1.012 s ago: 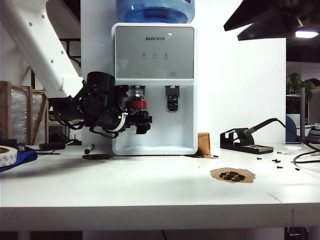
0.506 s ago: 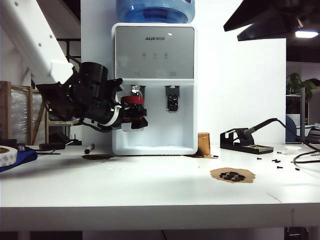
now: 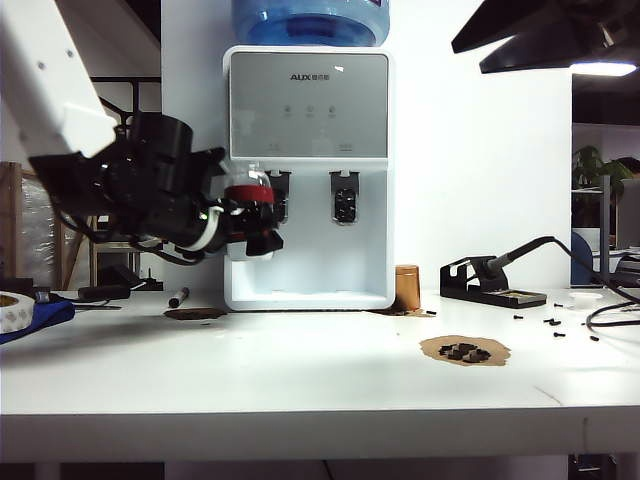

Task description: Pick up the water bottle with two loops of red belts, then reach the front water dispenser and gently press the gray-black baffle horizontally to get a little water.

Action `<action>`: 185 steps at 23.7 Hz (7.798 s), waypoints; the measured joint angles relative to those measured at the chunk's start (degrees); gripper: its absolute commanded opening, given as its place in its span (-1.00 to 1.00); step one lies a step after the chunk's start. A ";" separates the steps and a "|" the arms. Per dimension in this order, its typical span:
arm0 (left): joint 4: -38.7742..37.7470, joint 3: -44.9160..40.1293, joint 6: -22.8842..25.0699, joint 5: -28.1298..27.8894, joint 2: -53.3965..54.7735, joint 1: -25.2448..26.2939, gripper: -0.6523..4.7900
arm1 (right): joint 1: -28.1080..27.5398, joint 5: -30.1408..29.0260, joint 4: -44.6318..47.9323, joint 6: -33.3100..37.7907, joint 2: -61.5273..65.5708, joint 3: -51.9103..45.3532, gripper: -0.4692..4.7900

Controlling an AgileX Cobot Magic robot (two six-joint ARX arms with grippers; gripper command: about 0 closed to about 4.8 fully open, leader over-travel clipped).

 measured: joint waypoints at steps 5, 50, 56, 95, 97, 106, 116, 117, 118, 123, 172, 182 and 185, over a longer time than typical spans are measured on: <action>5.62 -8.02 0.02 0.96 -5.60 -0.96 -0.78 | 0.00 1.09 -0.85 -0.02 -0.02 0.00 0.16; 19.04 -28.52 9.05 4.07 -2.43 -13.55 -0.78 | -0.02 4.11 -4.26 -0.04 -0.44 0.00 0.16; 19.54 -28.48 9.05 4.70 -2.08 -13.07 0.30 | -0.02 4.11 -4.26 -0.04 -0.44 0.00 0.16; 30.67 -35.08 4.57 11.96 -1.66 -9.84 1.00 | 0.00 4.11 -4.11 -0.04 -0.61 0.00 0.16; 31.06 -36.30 4.72 11.89 -1.66 -9.53 1.00 | 0.00 4.11 -4.13 -0.04 -0.66 0.00 0.16; 34.73 -41.97 8.92 13.62 -1.66 -7.04 1.00 | 0.00 4.11 -4.11 -0.04 -0.68 0.00 0.16; 38.71 -45.51 10.58 3.78 -4.37 6.34 -0.60 | 0.00 -3.80 -4.33 -0.04 -2.23 0.00 0.17; 38.73 -45.48 10.58 1.84 -5.44 6.71 -0.78 | 0.00 -4.90 -4.46 -0.04 -2.45 0.00 0.17; 38.75 -45.51 10.56 -1.81 -7.89 7.34 -0.77 | 0.00 -6.25 -5.16 -0.04 -2.73 0.00 0.17; 39.17 -46.49 10.60 -17.92 -20.59 7.56 -0.78 | 0.00 -6.43 -10.43 -0.11 -3.58 0.00 0.17; -46.62 -73.02 9.25 -17.88 -125.68 18.69 -0.78 | -0.02 13.22 -22.10 -1.49 -59.41 -20.74 -0.83; -50.86 -73.02 9.25 -17.75 -125.68 18.56 -0.78 | -0.02 13.07 -22.14 -1.44 -59.41 -20.74 -0.83; -50.86 -73.02 9.25 -17.77 -125.68 18.56 -0.78 | -0.02 13.09 -22.14 -1.44 -59.41 -20.74 -0.83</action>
